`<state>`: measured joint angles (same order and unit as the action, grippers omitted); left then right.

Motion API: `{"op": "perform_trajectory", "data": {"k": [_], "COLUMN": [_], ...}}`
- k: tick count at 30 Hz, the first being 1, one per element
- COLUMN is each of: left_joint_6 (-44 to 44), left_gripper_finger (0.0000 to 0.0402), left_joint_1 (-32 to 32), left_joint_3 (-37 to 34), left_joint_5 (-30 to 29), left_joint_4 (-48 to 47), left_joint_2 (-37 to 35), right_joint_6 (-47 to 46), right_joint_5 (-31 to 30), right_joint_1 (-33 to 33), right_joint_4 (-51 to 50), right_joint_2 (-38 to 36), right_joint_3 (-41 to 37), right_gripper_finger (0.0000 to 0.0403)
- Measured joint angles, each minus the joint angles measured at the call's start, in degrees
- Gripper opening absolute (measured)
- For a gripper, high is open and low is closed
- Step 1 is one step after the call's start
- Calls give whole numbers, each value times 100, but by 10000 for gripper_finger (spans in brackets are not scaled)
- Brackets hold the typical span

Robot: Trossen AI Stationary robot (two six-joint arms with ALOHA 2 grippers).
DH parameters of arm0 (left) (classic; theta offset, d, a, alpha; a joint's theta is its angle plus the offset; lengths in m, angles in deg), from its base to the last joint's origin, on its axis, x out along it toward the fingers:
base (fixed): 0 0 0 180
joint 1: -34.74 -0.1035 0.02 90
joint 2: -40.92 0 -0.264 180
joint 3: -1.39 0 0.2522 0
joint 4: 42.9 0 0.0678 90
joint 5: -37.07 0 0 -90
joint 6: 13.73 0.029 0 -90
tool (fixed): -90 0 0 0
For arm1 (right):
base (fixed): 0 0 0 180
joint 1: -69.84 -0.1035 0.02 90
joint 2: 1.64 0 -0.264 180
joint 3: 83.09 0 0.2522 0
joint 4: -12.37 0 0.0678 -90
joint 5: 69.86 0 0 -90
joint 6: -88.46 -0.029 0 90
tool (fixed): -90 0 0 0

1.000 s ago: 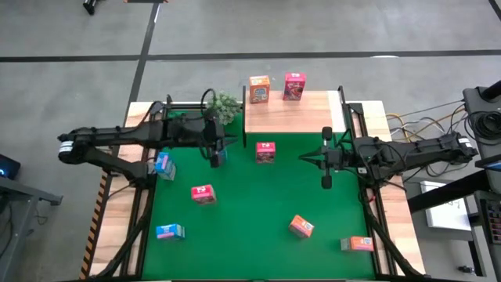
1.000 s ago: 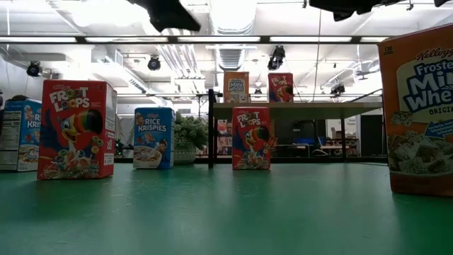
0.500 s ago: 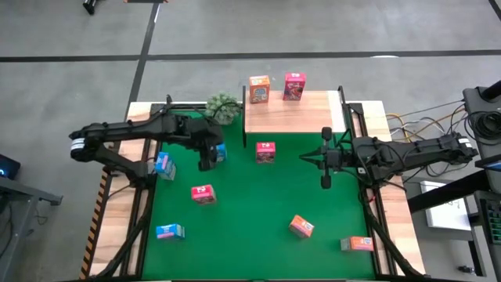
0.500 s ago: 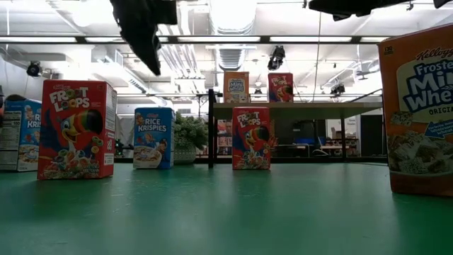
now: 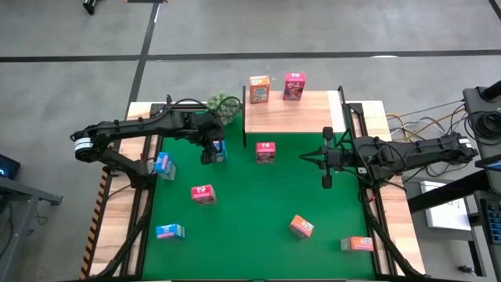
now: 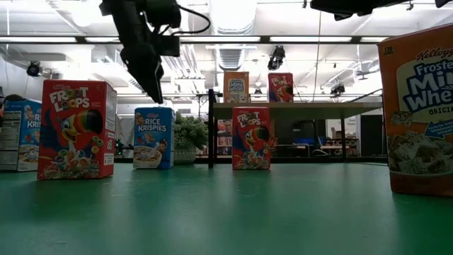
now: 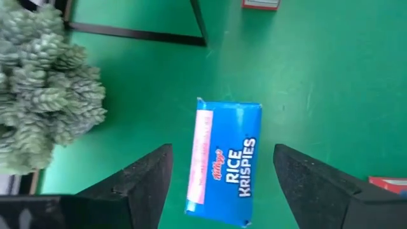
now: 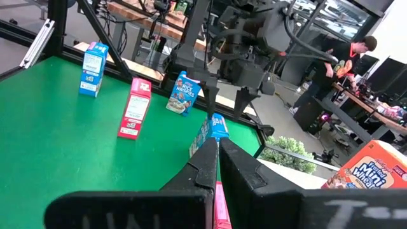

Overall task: Stack cereal on shelf
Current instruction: Put the right blue cereal box on the shelf

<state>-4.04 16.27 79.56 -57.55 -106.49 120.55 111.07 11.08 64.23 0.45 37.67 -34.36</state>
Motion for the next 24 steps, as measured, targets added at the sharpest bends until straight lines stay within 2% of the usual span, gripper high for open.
{"op": "perform_trajectory", "data": {"k": [4,24], "left_joint_6": [70,210], "left_gripper_finger": [254,250], "left_joint_1": [-57,-184], "left_joint_3": [-79,-498], "left_joint_5": [250,261], "left_joint_4": [32,422], "left_joint_2": [-2,-9], "right_joint_6": [7,-155], "right_joint_5": [0,-2], "right_joint_1": [0,0], "right_joint_4": [-2,-11], "right_joint_2": [0,11], "right_joint_3": [0,0], "right_gripper_finger": [9,9]}}
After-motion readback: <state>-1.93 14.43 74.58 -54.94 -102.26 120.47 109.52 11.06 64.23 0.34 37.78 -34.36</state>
